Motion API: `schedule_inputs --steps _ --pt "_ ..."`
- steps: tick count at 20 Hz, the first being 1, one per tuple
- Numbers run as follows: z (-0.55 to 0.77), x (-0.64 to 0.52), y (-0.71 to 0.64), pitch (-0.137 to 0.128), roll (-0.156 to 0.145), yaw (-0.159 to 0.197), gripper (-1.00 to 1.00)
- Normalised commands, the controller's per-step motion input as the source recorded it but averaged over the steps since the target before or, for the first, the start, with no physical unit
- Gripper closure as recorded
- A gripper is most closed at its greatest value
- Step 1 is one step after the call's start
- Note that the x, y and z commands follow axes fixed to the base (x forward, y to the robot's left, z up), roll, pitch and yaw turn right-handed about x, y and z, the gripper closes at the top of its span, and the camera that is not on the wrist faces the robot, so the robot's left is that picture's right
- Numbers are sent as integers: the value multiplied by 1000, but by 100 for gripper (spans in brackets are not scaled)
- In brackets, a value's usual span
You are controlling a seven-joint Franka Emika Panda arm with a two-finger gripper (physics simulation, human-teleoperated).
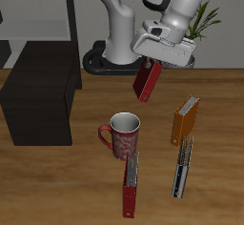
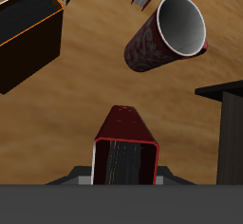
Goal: Place the left red book in the top region of the shelf
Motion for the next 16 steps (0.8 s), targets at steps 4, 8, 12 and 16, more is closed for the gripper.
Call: schedule_inputs --steps 4,8,12,16 --pt "15 8 159 -2 -99 19 100" --pt "-168 15 333 20 -70 23 100" --pt "-156 -8 249 -13 -79 19 100" --pt "-79 29 96 -4 -75 16 100"
